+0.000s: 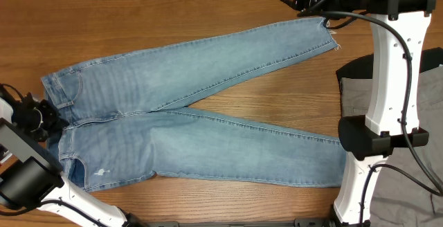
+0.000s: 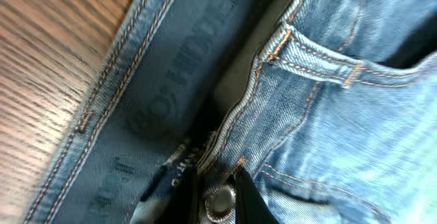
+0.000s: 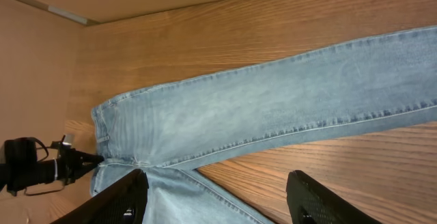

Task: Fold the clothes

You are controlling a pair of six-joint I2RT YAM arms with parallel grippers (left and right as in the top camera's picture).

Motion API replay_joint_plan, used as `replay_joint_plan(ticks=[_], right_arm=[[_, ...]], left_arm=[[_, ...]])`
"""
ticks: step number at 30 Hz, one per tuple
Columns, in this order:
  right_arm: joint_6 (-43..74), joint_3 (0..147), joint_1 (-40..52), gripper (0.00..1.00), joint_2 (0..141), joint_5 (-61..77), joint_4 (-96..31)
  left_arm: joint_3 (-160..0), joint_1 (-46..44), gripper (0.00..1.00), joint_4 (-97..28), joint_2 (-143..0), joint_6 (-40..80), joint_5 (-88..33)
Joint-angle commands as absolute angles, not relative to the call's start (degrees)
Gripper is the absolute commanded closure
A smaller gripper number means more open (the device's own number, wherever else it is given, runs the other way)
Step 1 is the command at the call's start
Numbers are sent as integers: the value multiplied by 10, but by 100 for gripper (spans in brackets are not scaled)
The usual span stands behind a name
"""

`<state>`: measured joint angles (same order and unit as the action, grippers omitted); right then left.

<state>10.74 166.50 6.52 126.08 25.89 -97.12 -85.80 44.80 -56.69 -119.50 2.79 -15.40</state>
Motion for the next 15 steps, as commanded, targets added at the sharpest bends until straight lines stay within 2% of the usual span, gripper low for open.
replay_joint_plan(ticks=[1,6,8,11,12,15], right_arm=[[109,1669,67,32,1256,256,-971],[109,1669,67,32,1256,256,-970],[109,1669,67,32,1256,256,-970],[107,1670,67,32,1253,254,-970],[106,1670,67,32,1246,246,-970],[107,1670,67,32,1216,206,-970]], left_arm=[[-937,462,96,-590,-1175,34,-179],[-1001,477,96,-600,-1138,42,-136],[-1001,477,86,-605,-1139,43,-131],[-1007,477,79,-623,-1133,45,-136],[-1015,477,65,-632,-1125,45,-136],[-1044,477,41,-651,-1097,43,-133]])
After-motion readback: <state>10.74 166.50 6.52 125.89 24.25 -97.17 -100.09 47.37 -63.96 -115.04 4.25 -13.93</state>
